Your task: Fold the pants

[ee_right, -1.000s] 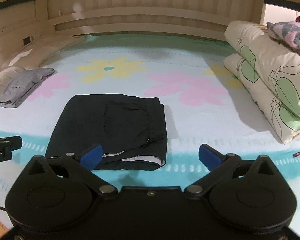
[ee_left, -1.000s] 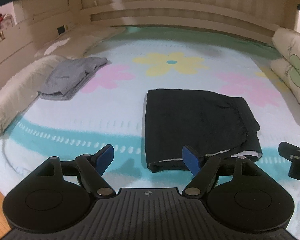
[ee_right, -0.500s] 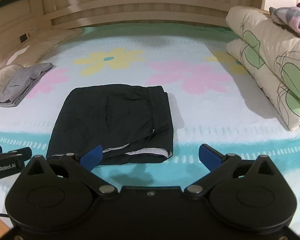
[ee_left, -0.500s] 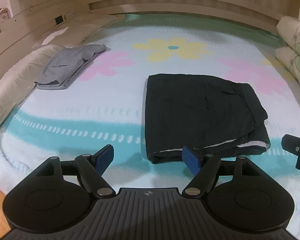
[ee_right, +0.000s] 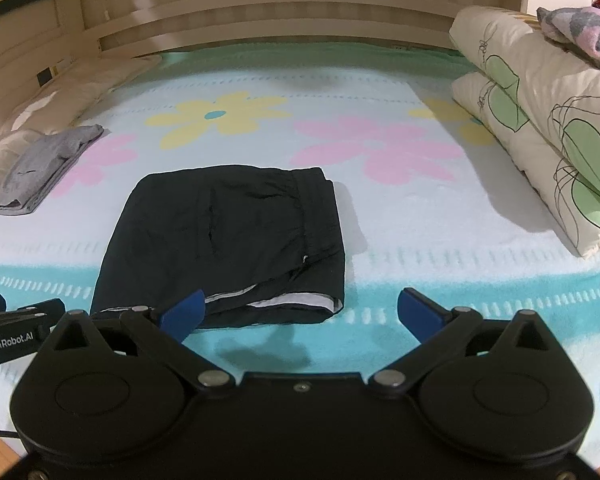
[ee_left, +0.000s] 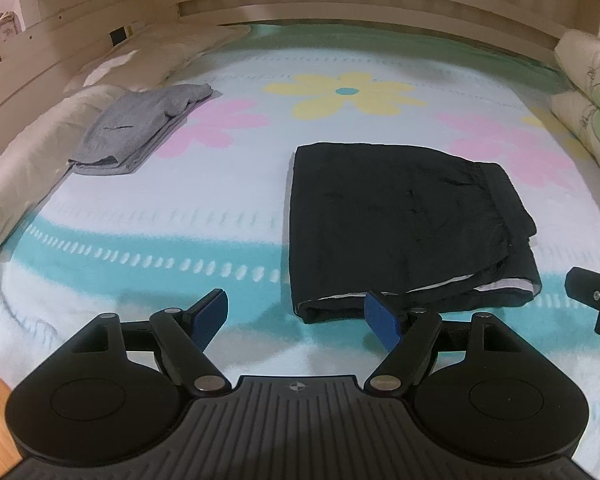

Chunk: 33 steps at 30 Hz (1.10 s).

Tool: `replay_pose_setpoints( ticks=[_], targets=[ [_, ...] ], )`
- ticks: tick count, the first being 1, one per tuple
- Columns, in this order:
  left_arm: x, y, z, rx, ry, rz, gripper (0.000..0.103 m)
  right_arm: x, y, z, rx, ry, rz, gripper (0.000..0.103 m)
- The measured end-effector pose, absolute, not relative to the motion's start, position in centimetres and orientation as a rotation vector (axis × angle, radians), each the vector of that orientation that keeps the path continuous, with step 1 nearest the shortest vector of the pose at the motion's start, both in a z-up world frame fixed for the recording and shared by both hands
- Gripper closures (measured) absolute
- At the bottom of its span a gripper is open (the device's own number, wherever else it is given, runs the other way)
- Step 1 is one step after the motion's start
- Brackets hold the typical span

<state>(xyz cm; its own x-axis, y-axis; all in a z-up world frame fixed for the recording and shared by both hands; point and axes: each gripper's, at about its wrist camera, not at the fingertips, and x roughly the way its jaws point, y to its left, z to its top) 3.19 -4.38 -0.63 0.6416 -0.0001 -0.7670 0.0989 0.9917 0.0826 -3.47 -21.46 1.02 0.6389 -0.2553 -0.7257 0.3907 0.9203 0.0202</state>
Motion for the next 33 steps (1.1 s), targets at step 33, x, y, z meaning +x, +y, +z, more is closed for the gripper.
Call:
replay_pose_setpoints(
  ticks=[33],
  targets=[
    [3.4, -4.09, -0.46, 0.105, 0.892, -0.043, 0.029, -3.24, -20.98, 0.58, 0.16, 0.816, -0.367, 0.001]
  ],
)
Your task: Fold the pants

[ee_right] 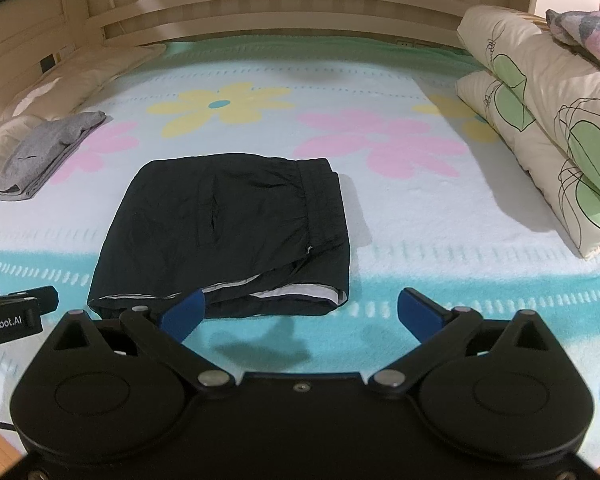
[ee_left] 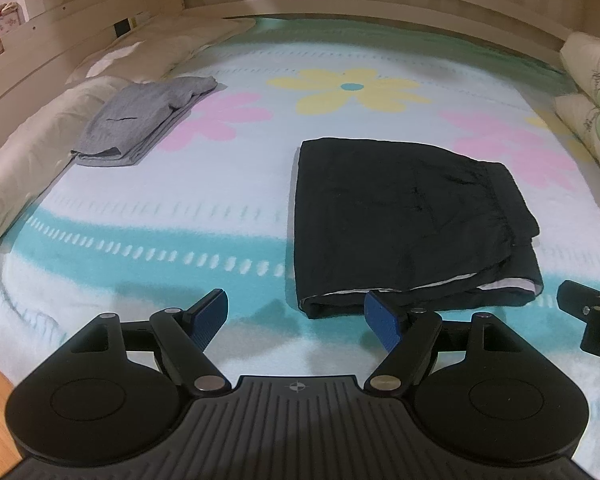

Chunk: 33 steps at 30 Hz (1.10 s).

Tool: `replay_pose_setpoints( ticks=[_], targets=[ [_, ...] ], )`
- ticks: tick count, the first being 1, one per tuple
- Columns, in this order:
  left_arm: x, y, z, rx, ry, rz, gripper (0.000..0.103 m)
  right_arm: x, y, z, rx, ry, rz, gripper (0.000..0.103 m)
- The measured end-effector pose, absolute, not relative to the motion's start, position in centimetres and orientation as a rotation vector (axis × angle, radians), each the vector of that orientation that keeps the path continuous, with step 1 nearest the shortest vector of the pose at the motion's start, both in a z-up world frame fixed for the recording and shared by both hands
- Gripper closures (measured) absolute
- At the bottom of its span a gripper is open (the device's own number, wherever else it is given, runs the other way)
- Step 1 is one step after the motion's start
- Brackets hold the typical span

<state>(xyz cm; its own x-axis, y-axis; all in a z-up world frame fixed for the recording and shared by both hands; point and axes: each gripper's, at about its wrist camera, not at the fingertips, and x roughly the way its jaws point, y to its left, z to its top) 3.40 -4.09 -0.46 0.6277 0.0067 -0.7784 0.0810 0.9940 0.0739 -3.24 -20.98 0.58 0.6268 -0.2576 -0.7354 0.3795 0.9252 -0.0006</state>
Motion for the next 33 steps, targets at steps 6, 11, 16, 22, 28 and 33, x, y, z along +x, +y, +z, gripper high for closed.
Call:
replay_pose_setpoints(
  ticks=[6, 11, 16, 22, 28, 33],
  targets=[
    [3.27, -4.07, -0.48, 0.114, 0.889, -0.045, 0.029, -3.22, -20.93, 0.55, 0.161, 0.816, -0.368, 0.001],
    [3.14, -4.24, -0.5, 0.123, 0.883, -0.045, 0.029, -3.21, -20.95, 0.57, 0.159, 0.817, -0.368, 0.001],
    [3.13, -4.32, -0.56, 0.13, 0.881, -0.044, 0.029, -3.21, -20.96, 0.54, 0.16, 0.817, -0.368, 0.001],
    [3.09, -4.35, -0.56, 0.132, 0.881, -0.044, 0.029, -3.21, -20.88, 0.4, 0.161, 0.819, -0.367, 0.001],
    [3.07, -4.36, -0.59, 0.134, 0.88, -0.044, 0.029, -3.21, -20.84, 0.35, 0.161, 0.82, -0.366, 0.001],
    [3.05, -4.33, -0.58, 0.136, 0.88, -0.044, 0.029, -3.26, -20.75, 0.28, 0.162, 0.82, -0.367, 0.001]
  ],
)
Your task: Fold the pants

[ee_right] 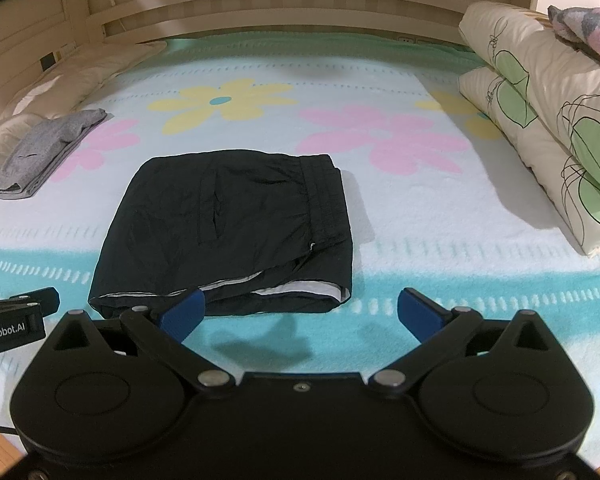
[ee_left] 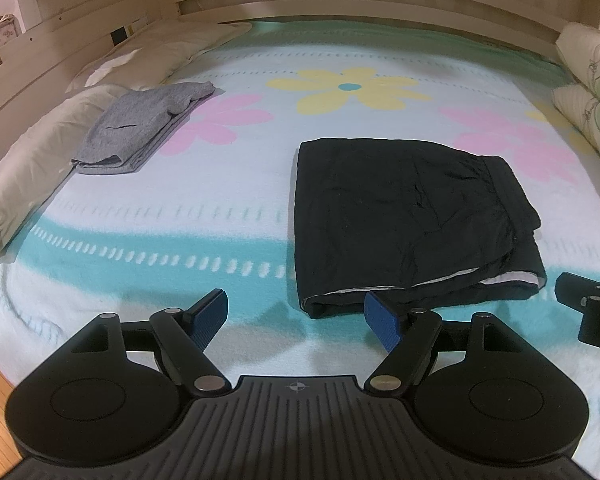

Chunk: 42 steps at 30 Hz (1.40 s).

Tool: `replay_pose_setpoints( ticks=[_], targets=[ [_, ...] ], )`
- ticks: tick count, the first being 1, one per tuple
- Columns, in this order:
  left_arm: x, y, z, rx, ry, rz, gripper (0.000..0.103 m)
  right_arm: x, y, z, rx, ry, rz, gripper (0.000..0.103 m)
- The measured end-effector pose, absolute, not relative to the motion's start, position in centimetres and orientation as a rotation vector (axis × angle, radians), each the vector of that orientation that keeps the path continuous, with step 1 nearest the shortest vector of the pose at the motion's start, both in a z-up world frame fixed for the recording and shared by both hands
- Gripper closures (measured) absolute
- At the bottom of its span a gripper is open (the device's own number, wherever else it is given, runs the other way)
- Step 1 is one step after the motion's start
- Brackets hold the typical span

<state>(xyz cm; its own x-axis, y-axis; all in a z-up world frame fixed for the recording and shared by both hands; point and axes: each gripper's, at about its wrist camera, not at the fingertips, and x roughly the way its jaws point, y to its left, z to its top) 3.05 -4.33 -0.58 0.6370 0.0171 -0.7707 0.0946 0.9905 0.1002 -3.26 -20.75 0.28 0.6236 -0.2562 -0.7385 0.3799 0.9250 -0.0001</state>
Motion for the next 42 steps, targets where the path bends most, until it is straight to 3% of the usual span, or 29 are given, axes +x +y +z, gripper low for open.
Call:
replay_pose_setpoints(
  ticks=[42],
  targets=[
    [2.87, -3.99, -0.71, 0.148, 0.881, -0.056, 0.029, -3.17, -20.83, 0.22, 0.16, 0.828, -0.366, 0.001]
  ],
)
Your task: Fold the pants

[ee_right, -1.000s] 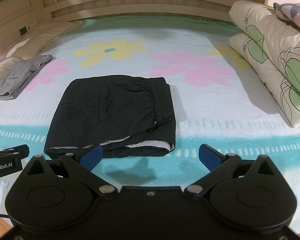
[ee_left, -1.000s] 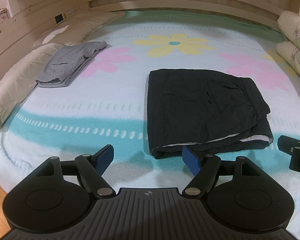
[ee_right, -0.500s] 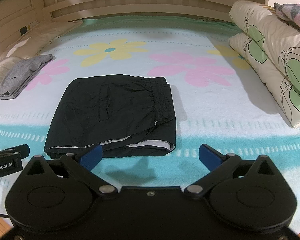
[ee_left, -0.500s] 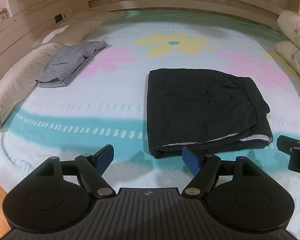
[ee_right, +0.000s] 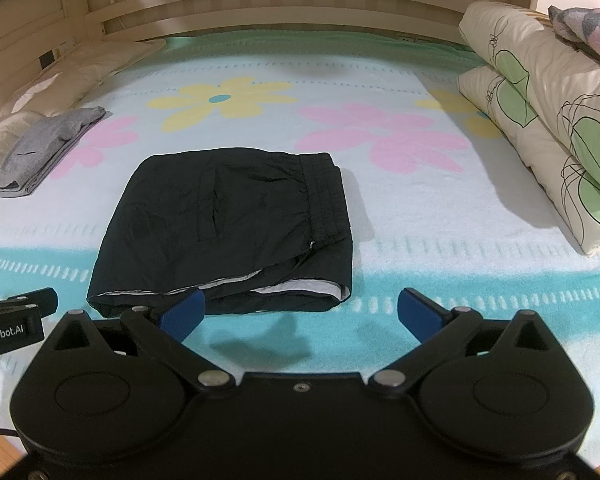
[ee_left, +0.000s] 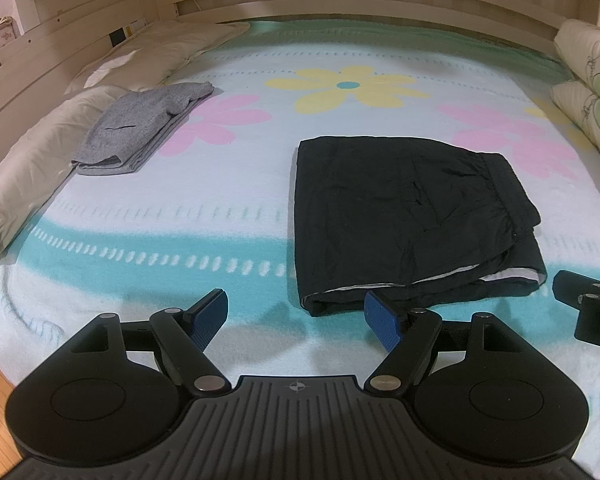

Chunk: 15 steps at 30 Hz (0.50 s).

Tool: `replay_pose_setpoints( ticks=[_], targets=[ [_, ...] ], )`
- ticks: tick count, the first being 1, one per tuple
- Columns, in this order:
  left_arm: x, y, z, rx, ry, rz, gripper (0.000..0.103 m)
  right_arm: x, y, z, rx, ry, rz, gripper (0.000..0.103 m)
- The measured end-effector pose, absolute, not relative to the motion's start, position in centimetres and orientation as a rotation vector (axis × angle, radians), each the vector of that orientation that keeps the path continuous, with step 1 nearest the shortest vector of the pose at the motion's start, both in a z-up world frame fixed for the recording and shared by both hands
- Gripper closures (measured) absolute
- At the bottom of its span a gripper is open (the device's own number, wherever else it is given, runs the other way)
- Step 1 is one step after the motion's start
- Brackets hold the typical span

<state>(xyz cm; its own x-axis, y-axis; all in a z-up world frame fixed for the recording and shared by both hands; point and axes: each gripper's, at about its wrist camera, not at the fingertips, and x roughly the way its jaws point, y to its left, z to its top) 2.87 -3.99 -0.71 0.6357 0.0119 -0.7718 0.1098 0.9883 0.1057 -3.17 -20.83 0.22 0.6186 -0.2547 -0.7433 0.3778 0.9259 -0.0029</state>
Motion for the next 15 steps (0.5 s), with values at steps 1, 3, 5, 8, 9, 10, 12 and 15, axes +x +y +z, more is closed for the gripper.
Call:
replay_pose_setpoints(
  ticks=[1, 3, 5, 8, 9, 10, 12, 15],
  targets=[
    [2.87, -3.96, -0.72, 0.148, 0.882, -0.056, 0.029, -3.13, -20.85, 0.22, 0.16, 0.828, -0.365, 0.001],
    [2.84, -3.95, -0.74, 0.152, 0.882, -0.056, 0.029, -3.13, -20.85, 0.21, 0.16, 0.828, -0.365, 0.001],
    [2.84, -3.97, -0.72, 0.155, 0.883, -0.058, 0.029, -3.14, -20.88, 0.21, 0.161, 0.828, -0.365, 0.001],
    [2.82, -3.96, -0.73, 0.155, 0.883, -0.059, 0.029, -3.09, -20.98, 0.27, 0.161, 0.829, -0.363, 0.001],
    [2.81, -3.94, -0.74, 0.156, 0.883, -0.059, 0.029, -3.09, -20.98, 0.27, 0.161, 0.829, -0.363, 0.001],
    [2.81, -3.94, -0.74, 0.156, 0.882, -0.059, 0.029, -3.09, -20.97, 0.27, 0.161, 0.829, -0.363, 0.001],
    [2.83, -3.97, -0.75, 0.155, 0.883, -0.06, 0.029, -3.11, -20.94, 0.27, 0.161, 0.829, -0.363, 0.001],
    [2.84, -3.99, -0.74, 0.156, 0.883, -0.059, 0.029, -3.12, -20.92, 0.27, 0.162, 0.83, -0.364, 0.001]
  ],
)
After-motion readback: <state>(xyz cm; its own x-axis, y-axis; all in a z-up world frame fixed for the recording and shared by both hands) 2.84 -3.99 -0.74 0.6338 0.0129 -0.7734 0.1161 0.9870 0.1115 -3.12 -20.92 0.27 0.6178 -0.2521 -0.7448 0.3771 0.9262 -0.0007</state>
